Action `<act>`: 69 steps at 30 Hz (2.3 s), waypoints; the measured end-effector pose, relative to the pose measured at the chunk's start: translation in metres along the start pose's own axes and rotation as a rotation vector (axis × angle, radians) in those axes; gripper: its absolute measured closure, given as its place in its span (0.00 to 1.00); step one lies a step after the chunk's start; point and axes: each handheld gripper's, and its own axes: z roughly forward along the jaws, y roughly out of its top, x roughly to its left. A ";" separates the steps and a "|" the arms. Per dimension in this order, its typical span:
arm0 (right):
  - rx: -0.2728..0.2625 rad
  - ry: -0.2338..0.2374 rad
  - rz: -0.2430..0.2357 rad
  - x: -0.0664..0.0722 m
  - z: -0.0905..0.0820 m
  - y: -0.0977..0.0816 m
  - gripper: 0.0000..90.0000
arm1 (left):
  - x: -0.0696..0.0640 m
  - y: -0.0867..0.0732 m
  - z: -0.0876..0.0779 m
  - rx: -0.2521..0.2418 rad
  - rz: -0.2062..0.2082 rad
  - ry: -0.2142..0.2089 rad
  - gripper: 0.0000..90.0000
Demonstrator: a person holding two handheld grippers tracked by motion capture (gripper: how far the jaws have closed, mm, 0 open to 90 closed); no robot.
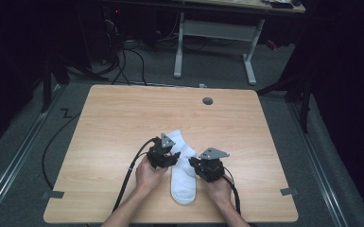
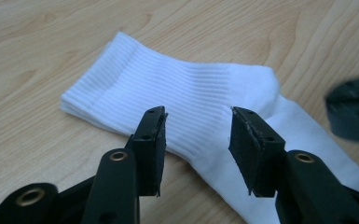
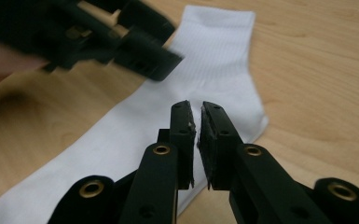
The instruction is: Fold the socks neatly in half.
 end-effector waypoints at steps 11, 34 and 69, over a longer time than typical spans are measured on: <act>0.076 -0.021 0.016 -0.011 0.037 0.016 0.87 | -0.008 -0.014 0.010 0.045 0.031 0.021 0.67; 0.107 -0.066 0.042 -0.029 0.035 0.006 0.67 | -0.020 -0.021 -0.007 0.062 0.066 -0.002 0.51; 0.066 -0.005 -0.063 0.002 0.020 -0.014 0.68 | 0.059 0.027 0.029 0.066 -0.190 0.078 0.46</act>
